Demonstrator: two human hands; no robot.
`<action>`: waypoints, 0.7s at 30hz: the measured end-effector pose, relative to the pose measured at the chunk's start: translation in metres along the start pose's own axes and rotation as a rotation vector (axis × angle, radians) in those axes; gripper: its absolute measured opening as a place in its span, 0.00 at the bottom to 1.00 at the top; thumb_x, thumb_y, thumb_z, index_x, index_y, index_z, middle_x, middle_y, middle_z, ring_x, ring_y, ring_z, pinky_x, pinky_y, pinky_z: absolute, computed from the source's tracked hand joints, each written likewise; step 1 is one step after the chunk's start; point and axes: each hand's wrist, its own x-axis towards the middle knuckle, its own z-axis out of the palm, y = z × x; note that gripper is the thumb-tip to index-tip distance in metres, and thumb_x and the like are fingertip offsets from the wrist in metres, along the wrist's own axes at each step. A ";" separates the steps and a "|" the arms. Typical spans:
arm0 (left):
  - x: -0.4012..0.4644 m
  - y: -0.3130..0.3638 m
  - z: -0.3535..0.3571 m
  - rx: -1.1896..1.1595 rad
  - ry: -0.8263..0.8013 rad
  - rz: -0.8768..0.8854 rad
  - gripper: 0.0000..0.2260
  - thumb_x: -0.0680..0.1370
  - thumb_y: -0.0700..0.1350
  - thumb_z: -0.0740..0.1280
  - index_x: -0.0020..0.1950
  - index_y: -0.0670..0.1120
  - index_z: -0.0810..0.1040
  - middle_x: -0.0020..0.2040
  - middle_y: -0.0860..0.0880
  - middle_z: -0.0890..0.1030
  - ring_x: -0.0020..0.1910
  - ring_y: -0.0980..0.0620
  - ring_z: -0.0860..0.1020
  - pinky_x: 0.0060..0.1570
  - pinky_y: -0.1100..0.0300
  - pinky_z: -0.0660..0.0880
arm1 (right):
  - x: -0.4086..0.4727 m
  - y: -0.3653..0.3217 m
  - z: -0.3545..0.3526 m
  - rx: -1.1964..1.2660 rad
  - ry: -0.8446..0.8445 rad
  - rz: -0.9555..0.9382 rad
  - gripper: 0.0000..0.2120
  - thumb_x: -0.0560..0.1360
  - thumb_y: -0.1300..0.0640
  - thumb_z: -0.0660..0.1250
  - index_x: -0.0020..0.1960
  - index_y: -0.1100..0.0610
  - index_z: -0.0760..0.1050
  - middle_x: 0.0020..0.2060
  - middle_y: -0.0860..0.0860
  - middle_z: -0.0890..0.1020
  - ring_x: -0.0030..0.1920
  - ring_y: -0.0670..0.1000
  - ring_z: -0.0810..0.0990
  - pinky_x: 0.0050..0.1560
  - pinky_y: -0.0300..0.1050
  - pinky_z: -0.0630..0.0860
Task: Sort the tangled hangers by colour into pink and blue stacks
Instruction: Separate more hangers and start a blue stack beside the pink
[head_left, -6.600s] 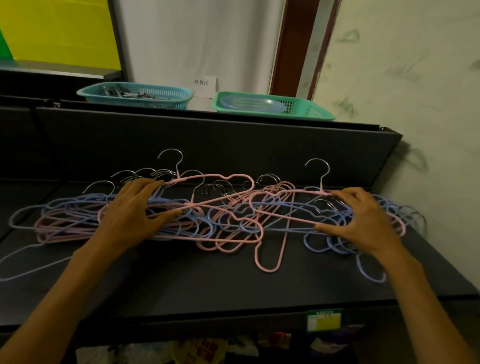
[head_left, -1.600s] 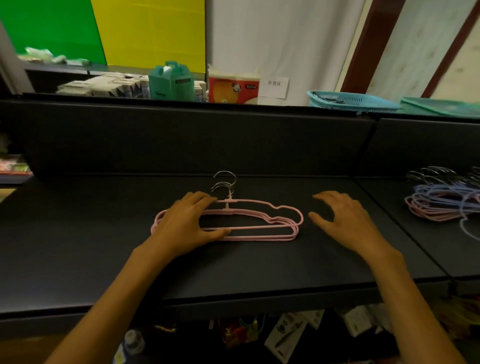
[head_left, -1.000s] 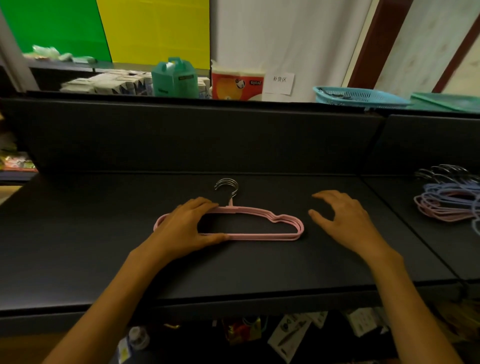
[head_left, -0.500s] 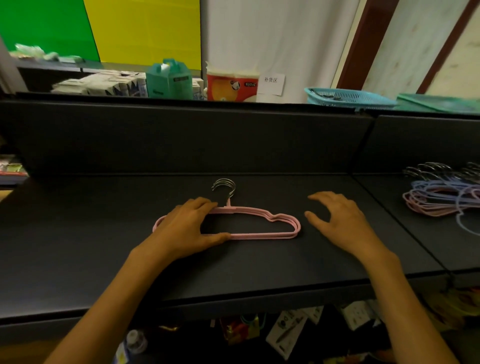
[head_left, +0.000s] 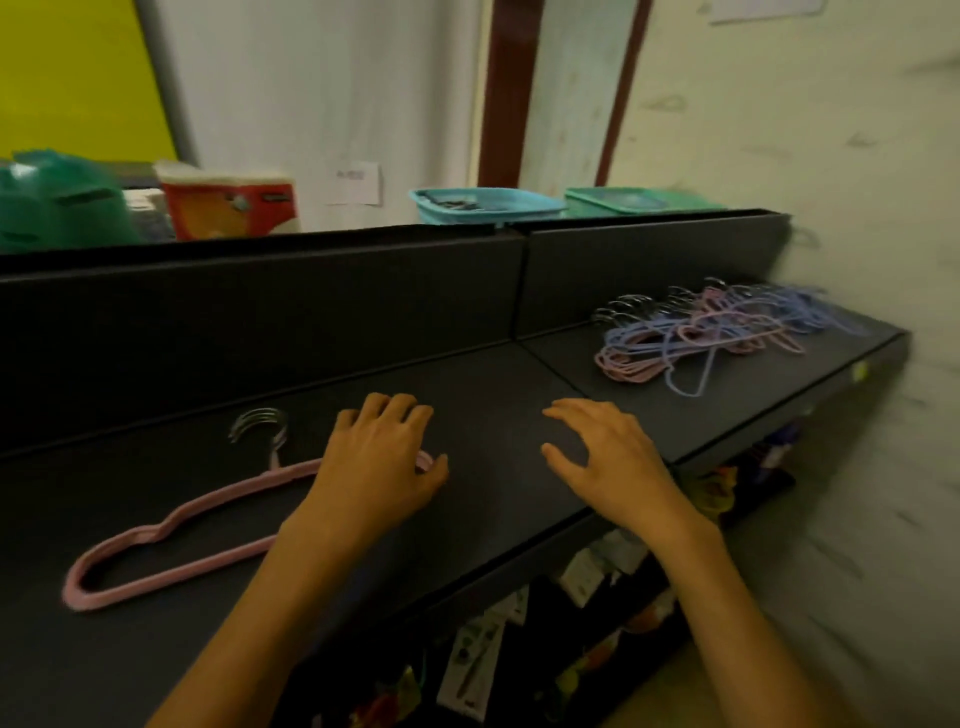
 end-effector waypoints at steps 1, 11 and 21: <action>0.008 0.012 0.003 -0.002 -0.002 0.022 0.29 0.76 0.62 0.58 0.74 0.52 0.58 0.73 0.50 0.61 0.71 0.48 0.59 0.67 0.50 0.59 | -0.005 0.015 -0.005 -0.007 0.000 0.028 0.22 0.77 0.44 0.61 0.69 0.48 0.68 0.68 0.44 0.69 0.68 0.46 0.65 0.66 0.41 0.58; 0.094 0.166 0.042 -0.025 0.007 0.113 0.29 0.76 0.62 0.58 0.74 0.51 0.59 0.72 0.51 0.63 0.70 0.49 0.61 0.65 0.50 0.63 | -0.046 0.204 -0.065 -0.092 0.016 0.165 0.22 0.77 0.43 0.61 0.69 0.48 0.67 0.67 0.44 0.70 0.68 0.47 0.65 0.67 0.46 0.61; 0.179 0.284 0.069 -0.030 0.043 0.116 0.29 0.75 0.63 0.59 0.72 0.51 0.61 0.71 0.50 0.64 0.70 0.49 0.61 0.66 0.50 0.62 | -0.044 0.347 -0.097 -0.099 0.042 0.201 0.21 0.76 0.45 0.63 0.67 0.49 0.69 0.64 0.44 0.73 0.64 0.47 0.68 0.63 0.47 0.64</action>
